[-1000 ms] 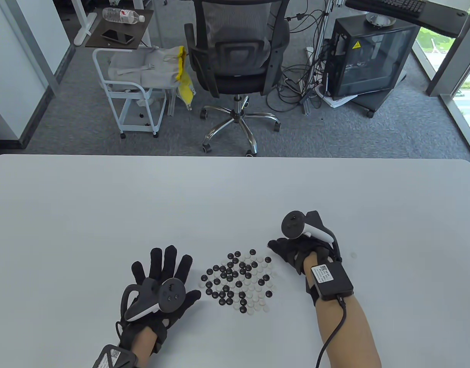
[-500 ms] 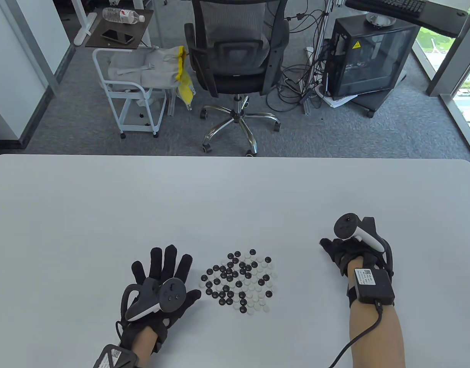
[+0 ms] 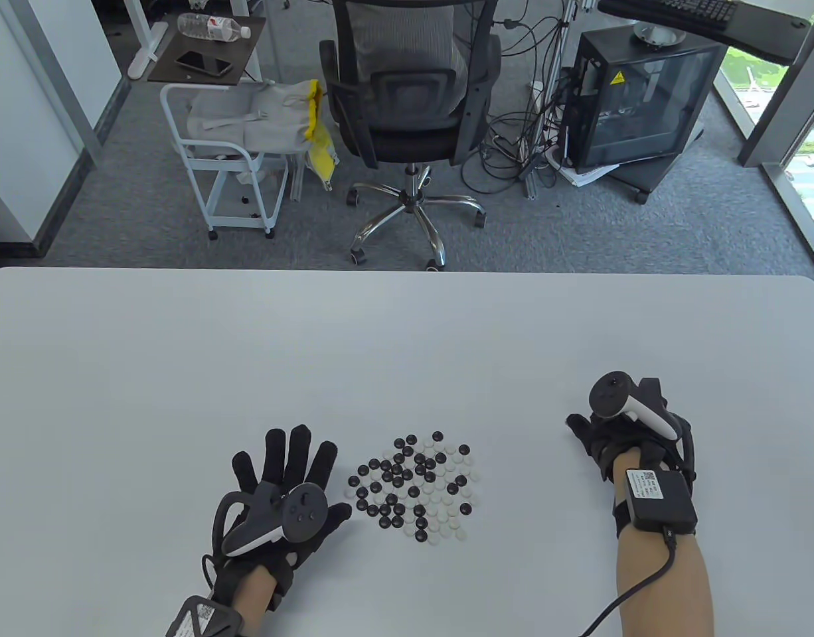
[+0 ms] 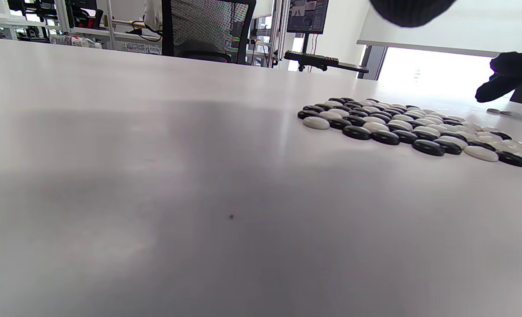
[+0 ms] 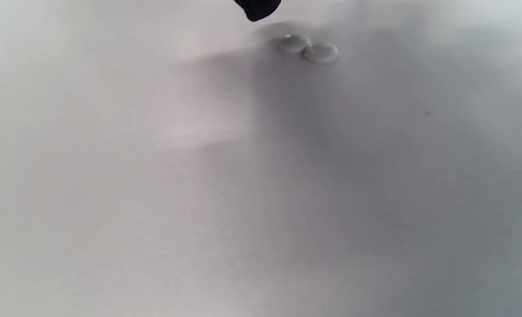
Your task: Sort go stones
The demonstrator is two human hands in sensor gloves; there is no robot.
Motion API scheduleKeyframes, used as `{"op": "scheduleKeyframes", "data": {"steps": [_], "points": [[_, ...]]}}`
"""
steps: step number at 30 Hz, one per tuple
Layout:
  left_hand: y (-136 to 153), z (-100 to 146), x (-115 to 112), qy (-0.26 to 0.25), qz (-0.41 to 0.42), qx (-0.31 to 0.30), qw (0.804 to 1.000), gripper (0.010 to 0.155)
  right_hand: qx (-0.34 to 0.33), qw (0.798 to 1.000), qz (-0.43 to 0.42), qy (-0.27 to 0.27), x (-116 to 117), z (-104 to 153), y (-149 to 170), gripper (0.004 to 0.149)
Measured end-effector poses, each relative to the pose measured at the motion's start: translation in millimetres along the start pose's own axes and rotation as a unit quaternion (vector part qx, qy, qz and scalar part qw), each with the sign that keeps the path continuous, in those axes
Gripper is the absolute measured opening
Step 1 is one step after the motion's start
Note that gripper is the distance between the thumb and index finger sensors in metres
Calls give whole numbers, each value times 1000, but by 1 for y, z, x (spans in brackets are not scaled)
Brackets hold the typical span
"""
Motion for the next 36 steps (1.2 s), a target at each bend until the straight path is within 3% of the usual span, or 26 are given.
{"op": "scheduleKeyframes", "data": {"steps": [2,5,11,19,25,36], "points": [[-1,0,0,1,0,-3,1000,87,-34,999,0,0,-5,4,-20,76],[-2,0,-1,2,-2,-4,1000,87,-107,993,-8,-43,-3,12,-57,75],[-2,0,-1,0,2,-6,1000,87,-202,975,23,-90,17,23,-123,73],[0,1,-1,-2,8,-3,1000,87,-250,960,19,-121,47,20,-160,72],[2,2,0,-4,14,0,1000,87,-235,964,22,-123,49,15,-151,72],[3,1,-1,1,13,1,1000,86,-103,991,10,-81,21,4,-55,71]]}}
Point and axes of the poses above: the tracker on the back of each hand, its own y axis roughly to the little-finger side, its own z axis roughly from the fingertips to the wrist, x = y × z, the point moved 4 cm from there along -z, roughly from the wrist to the fingertips, and after that the axes turned 2 degrees about x, right-handed, at the moved point
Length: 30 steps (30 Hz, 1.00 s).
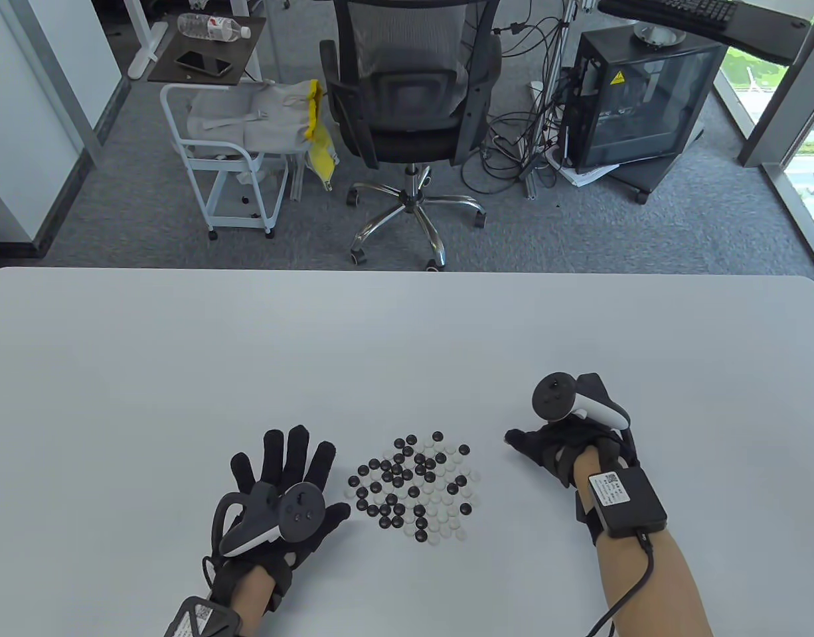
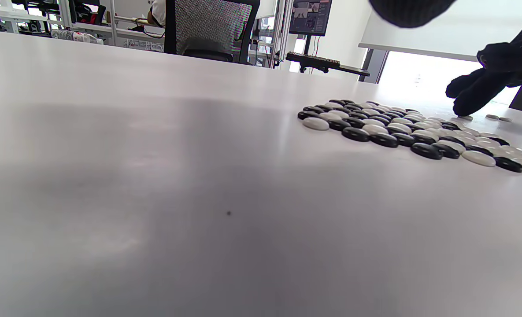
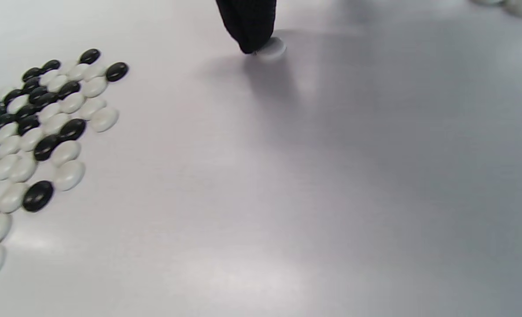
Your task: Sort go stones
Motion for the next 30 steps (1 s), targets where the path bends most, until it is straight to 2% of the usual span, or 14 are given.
{"op": "scheduleKeyframes", "data": {"steps": [8,19,24,27,30], "points": [[2,-1,1,1,4,3,1000,87,64,997,-26,25,-8,11,47,73],[2,-1,0,3,2,4,1000,87,101,994,-18,49,-10,15,71,73],[2,-1,0,3,3,3,1000,87,94,994,-6,56,-18,18,58,74],[2,-1,0,5,3,4,1000,87,42,997,12,63,-23,21,28,73],[2,-1,0,6,2,5,1000,87,-33,999,5,26,-18,23,-9,72]]}}
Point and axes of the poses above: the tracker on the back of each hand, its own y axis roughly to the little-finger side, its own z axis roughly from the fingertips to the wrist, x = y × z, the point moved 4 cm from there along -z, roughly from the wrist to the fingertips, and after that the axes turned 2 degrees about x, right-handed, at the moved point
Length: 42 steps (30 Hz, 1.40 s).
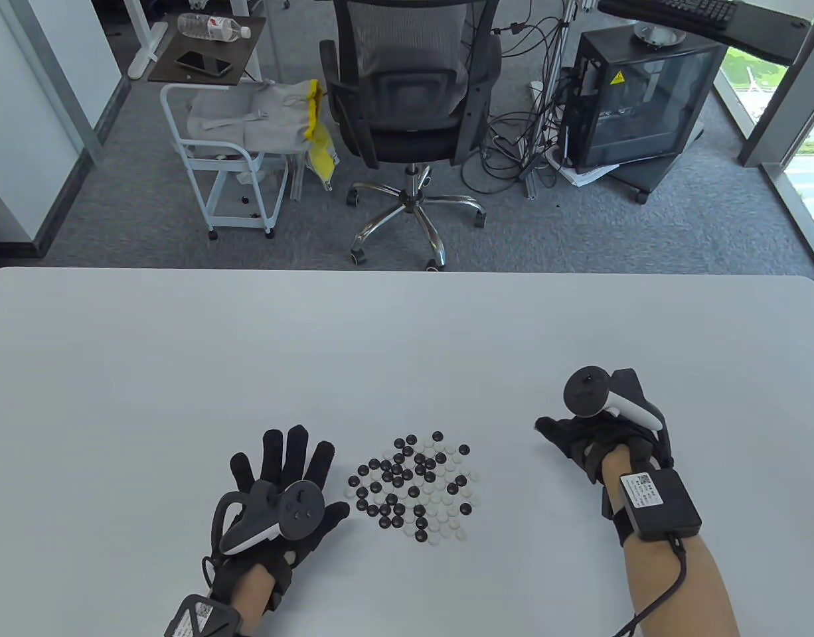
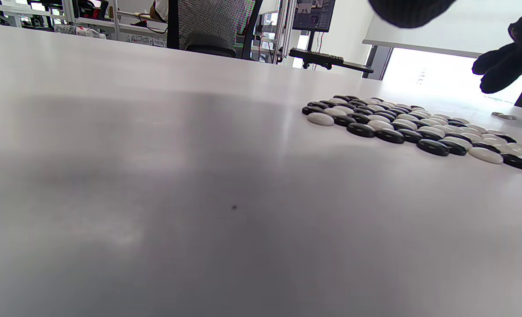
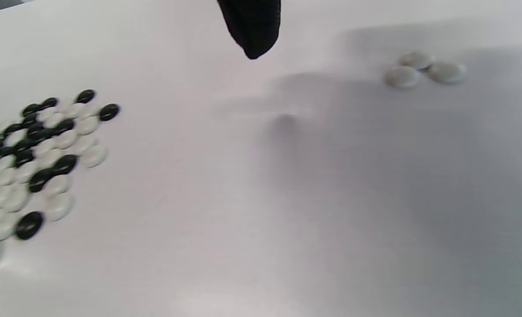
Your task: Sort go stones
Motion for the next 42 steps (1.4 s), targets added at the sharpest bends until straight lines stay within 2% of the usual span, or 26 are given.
{"op": "scheduleKeyframes", "data": {"steps": [3,7,12,17,22,29,35,42], "points": [[-1,0,0,1,-3,0,1000,87,-53,998,28,-34,10,-1,-36,71],[-1,1,1,-1,-2,-1,1000,86,-108,992,19,-69,30,-4,-69,71],[0,1,1,-5,1,-2,1000,87,-133,986,39,-87,51,-9,-88,71],[1,1,1,-6,3,-1,1000,87,-131,985,51,-96,63,-17,-90,71],[1,2,1,-7,5,-1,1000,86,-101,990,47,-85,57,-20,-73,72],[1,2,2,-7,5,-1,1000,86,12,999,29,-25,31,-23,-12,73],[1,2,2,-7,4,0,1000,86,78,997,-12,11,20,-19,30,74],[1,2,1,-4,2,0,1000,86,122,991,-32,31,14,-13,61,75]]}}
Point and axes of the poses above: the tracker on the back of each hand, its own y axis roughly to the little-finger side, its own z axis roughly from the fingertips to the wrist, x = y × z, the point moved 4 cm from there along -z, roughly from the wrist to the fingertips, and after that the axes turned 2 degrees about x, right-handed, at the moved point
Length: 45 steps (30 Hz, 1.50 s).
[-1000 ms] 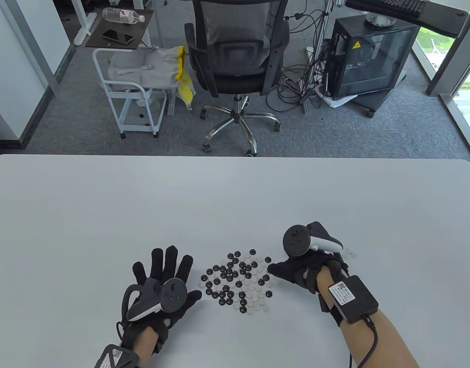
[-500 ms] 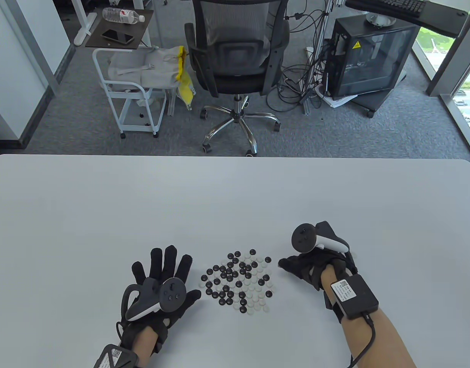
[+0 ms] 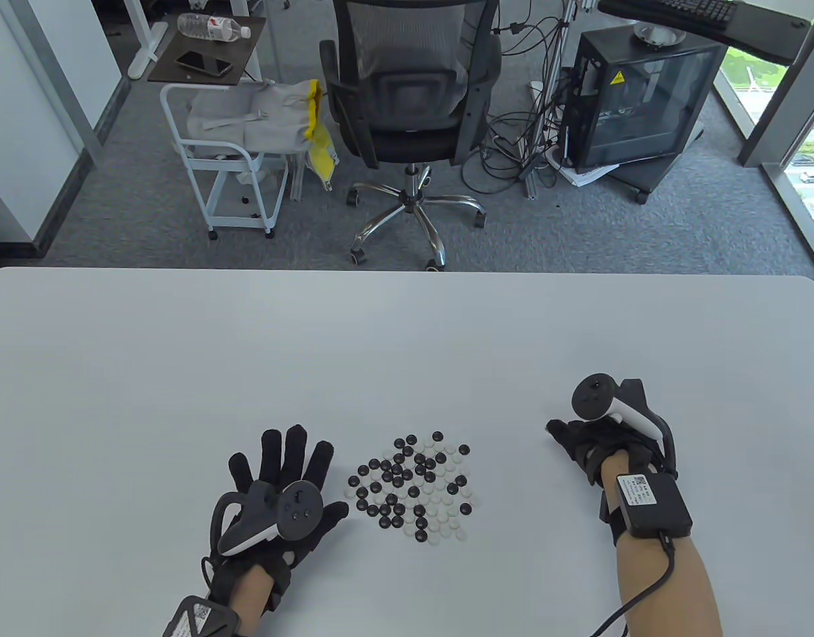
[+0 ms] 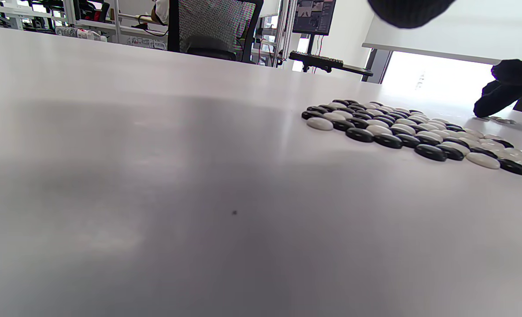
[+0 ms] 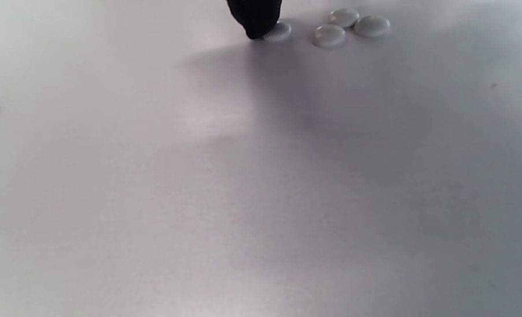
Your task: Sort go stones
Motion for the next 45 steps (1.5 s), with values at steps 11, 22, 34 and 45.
{"op": "scheduleKeyframes", "data": {"steps": [11,22,34,45], "points": [[0,0,0,2,-2,0,1000,86,16,1000,2,9,-5,2,6,75],[-1,-1,0,0,-1,0,1000,86,-173,979,64,-86,22,27,-98,72],[0,0,1,-3,1,-2,1000,86,-249,959,74,-116,57,26,-157,72],[3,0,1,0,7,2,1000,86,-109,991,49,-66,18,9,-70,71]]}}
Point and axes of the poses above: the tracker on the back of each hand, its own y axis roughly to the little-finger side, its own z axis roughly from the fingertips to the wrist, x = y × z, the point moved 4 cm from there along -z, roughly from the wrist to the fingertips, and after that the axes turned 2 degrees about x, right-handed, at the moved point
